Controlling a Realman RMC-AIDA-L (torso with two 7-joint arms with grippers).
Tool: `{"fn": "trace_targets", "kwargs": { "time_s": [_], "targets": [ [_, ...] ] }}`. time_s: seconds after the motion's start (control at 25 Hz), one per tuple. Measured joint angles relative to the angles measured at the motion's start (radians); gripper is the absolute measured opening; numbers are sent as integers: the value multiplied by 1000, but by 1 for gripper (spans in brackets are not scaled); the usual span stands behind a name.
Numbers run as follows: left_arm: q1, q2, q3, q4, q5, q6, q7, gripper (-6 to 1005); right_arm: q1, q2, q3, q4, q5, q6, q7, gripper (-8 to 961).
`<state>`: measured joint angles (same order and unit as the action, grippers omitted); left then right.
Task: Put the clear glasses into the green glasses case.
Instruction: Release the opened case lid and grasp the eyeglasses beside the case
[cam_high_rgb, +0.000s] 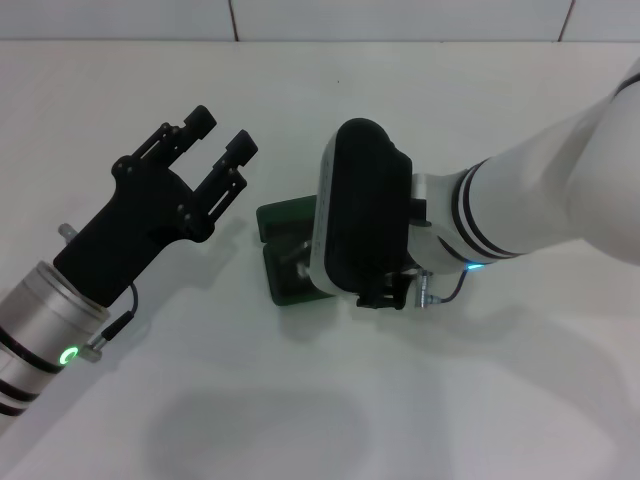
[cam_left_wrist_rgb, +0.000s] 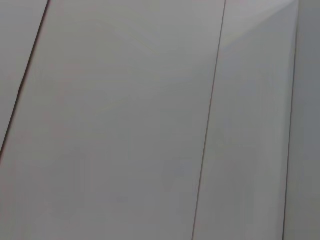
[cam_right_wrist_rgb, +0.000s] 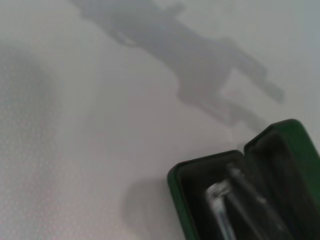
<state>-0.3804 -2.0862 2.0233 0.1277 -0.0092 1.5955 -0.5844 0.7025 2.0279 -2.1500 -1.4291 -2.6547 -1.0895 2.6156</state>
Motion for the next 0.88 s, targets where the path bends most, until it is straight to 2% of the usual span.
{"fn": "trace_targets", "kwargs": {
  "time_s": [0.36, 0.88],
  "targets": [
    [0, 0, 0, -3, 0, 1, -10, 579, 1, 0, 34, -41, 13, -93, 4, 529],
    [5, -3, 0, -3, 6, 2, -9, 579, -5, 0, 44, -47, 10, -49, 1, 528]
  ]
}}
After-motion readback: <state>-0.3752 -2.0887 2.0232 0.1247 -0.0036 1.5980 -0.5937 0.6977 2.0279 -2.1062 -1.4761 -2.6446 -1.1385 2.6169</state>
